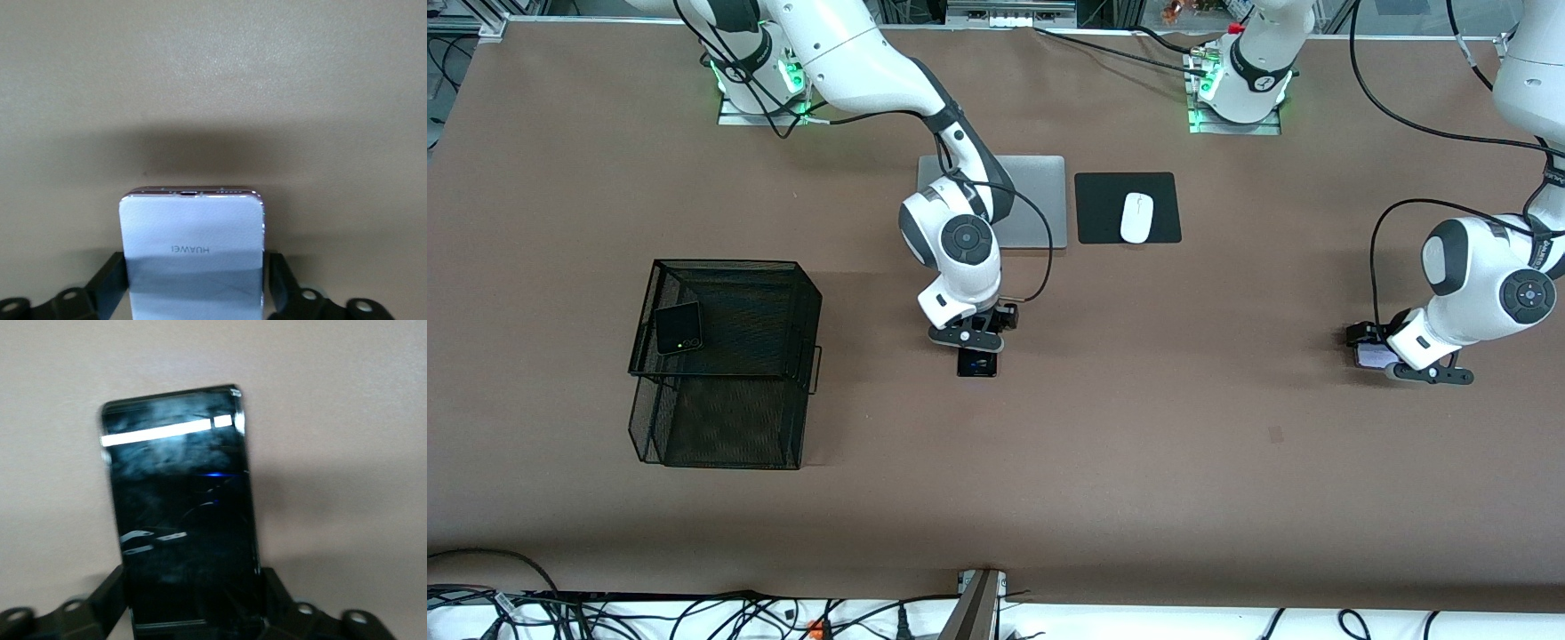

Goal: Place phones with both arms
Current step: 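Carry the tall phone over the basket while the left gripper carries the white phone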

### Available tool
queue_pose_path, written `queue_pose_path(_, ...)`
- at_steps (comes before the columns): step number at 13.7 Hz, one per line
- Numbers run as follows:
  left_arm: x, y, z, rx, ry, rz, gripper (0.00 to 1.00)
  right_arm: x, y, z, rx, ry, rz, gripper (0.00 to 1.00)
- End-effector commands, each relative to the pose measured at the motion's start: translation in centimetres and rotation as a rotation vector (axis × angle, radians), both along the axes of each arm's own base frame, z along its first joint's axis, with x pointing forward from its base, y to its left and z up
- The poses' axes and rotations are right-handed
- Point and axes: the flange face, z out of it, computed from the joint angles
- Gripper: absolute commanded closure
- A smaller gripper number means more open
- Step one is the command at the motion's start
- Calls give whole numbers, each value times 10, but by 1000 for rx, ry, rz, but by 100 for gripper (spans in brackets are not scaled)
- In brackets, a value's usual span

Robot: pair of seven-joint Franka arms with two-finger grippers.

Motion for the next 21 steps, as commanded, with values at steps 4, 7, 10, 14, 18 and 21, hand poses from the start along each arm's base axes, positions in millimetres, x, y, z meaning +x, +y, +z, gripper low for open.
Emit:
queue_pose_path(4, 2, 0, 1, -3, -13, -40, 59, 10, 5, 82, 1, 41, 23, 88)
queue_pose_path(7, 29, -29, 42, -3, -28, -76, 63, 21, -12, 167, -19, 72, 4, 88)
queue_pose_path(10, 67, -74, 105, -17, 35, -118, 63, 30, -64, 236, -46, 106, 32, 89)
queue_pose_path(14, 88, -186, 139, -75, 15, -215, 64, 29, -203, 275, -33, 199, 81, 90)
queue_pose_path(18, 88, -313, 162, -292, 23, -193, 64, 14, -339, 247, -4, 176, 159, 90)
queue_pose_path(21, 65, -454, 144, -321, 81, -152, 63, 10, -373, 203, -6, 141, 196, 90)
